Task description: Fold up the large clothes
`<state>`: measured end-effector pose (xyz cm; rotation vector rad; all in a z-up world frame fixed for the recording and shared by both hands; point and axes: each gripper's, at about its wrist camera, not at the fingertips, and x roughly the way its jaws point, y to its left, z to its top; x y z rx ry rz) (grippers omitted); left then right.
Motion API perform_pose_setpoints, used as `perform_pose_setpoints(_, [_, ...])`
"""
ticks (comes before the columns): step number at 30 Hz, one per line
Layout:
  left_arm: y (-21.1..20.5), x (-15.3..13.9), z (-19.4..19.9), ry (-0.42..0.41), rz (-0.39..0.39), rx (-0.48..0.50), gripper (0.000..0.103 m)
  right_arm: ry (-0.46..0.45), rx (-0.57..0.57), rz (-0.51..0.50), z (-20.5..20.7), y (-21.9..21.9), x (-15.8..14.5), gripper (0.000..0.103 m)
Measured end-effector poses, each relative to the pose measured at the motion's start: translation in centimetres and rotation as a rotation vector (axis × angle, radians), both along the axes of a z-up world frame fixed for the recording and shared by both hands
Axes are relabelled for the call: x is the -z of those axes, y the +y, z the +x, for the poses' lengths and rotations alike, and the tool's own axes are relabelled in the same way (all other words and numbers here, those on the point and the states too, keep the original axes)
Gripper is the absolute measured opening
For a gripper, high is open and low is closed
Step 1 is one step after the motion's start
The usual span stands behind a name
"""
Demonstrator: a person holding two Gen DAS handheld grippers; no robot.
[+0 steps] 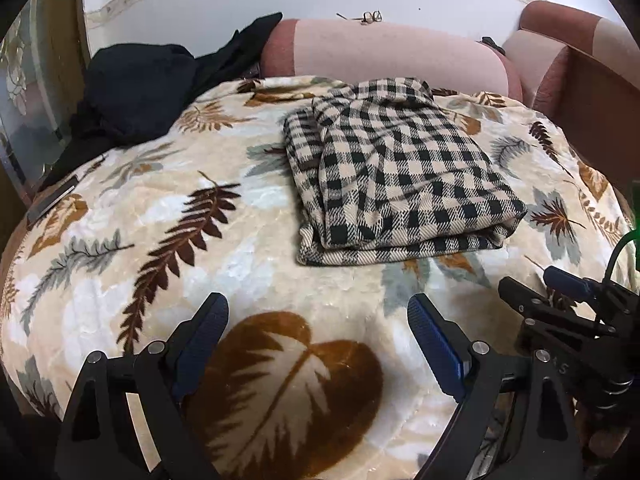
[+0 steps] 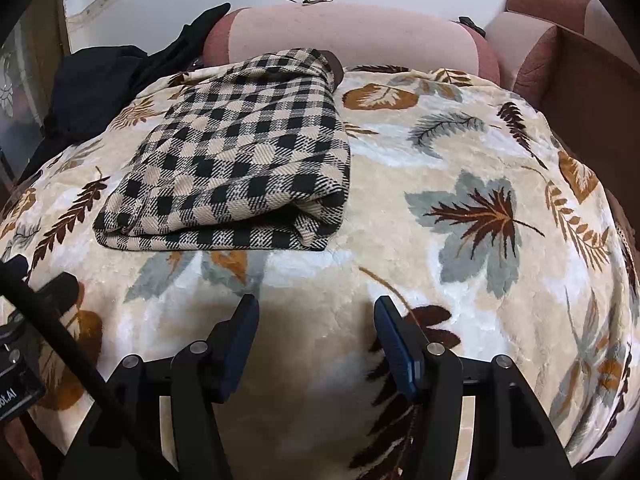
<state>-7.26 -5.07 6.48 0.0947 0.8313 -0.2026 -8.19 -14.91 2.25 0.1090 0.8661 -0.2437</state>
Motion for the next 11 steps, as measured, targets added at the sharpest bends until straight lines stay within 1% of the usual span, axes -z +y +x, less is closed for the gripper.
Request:
perform_pose_setpoints(4, [0.09,0.32,0.13,0.018,-0.012,0.003,0.091,0.000,-0.015,-0.013,0.17,0.43,0.07,0.065])
perform_pose_setpoints(11, [0.03,0.83,0.42,0.032,-0.001,0.005,0.091,0.015,-0.022,-0.009,0.37,1.00,0.59,0.066])
